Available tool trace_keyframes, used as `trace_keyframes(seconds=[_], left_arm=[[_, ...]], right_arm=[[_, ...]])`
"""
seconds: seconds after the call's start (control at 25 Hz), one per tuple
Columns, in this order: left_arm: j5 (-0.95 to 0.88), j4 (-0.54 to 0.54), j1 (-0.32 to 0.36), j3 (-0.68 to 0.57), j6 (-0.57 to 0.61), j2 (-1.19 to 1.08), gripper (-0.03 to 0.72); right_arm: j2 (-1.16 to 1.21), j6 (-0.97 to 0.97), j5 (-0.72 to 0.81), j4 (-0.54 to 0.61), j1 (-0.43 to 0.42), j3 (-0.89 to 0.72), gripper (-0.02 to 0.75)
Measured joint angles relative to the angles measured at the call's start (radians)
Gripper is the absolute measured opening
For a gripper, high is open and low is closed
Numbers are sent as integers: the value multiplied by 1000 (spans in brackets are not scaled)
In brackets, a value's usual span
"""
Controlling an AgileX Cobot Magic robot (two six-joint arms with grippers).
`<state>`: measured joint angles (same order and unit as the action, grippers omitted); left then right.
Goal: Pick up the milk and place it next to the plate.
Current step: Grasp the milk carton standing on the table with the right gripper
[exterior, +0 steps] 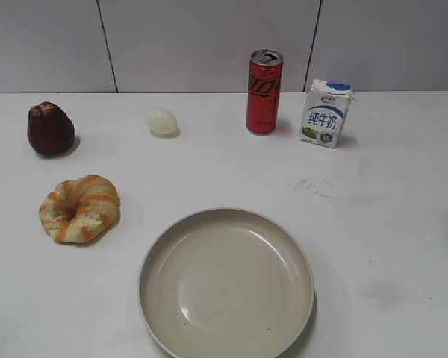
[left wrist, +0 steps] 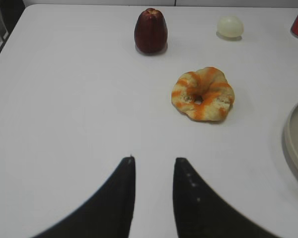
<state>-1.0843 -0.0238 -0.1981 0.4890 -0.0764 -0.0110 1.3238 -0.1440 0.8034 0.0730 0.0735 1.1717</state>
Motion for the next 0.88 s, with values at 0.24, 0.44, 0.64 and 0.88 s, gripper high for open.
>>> trace_keyframes(seconds=[0.24,0.44,0.64,0.88], left_arm=[[0,0,0,0,0,0,209],[0,0,0,0,0,0,209],[0,0,0,0,0,0,209],[0,0,0,0,0,0,209]], right_arm=[[290,-88,142,11,-1,335,573],[518,-251,190,72,-1,581,573],[695,-428,192,183,4,752,573],[797,-741,186,327,9,791,573]])
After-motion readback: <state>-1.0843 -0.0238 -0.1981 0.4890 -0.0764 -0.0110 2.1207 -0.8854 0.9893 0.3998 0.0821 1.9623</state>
